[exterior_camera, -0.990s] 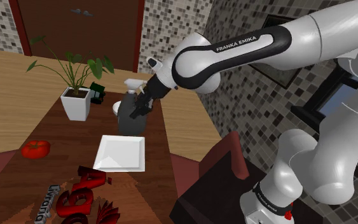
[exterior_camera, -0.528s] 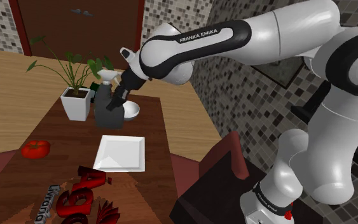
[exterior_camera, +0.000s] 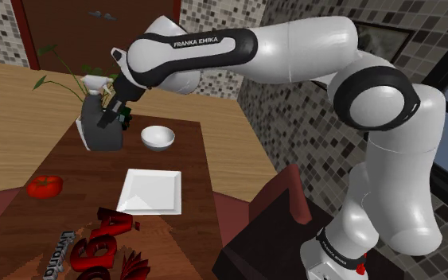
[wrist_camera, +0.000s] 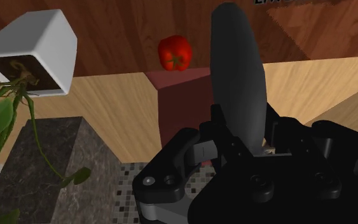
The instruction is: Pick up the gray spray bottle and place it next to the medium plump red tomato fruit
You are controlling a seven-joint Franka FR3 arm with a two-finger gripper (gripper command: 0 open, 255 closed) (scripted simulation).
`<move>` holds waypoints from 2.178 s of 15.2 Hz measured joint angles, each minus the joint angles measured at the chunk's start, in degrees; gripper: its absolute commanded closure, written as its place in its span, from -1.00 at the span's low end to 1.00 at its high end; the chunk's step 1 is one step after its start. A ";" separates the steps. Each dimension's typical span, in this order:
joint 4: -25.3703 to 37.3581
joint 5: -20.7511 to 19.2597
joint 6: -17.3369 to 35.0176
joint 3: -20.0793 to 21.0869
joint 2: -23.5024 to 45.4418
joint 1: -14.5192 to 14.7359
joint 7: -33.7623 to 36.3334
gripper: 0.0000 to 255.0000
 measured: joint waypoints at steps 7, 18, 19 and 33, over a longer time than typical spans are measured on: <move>31.47 -2.49 -11.22 -0.17 19.40 -2.18 6.90 1.00; 29.22 -1.14 -5.84 0.94 22.70 -2.25 4.67 1.00; 29.31 -1.03 -5.49 1.05 23.16 -2.33 4.49 1.00; 27.48 0.83 0.98 2.82 27.97 -2.81 1.33 1.00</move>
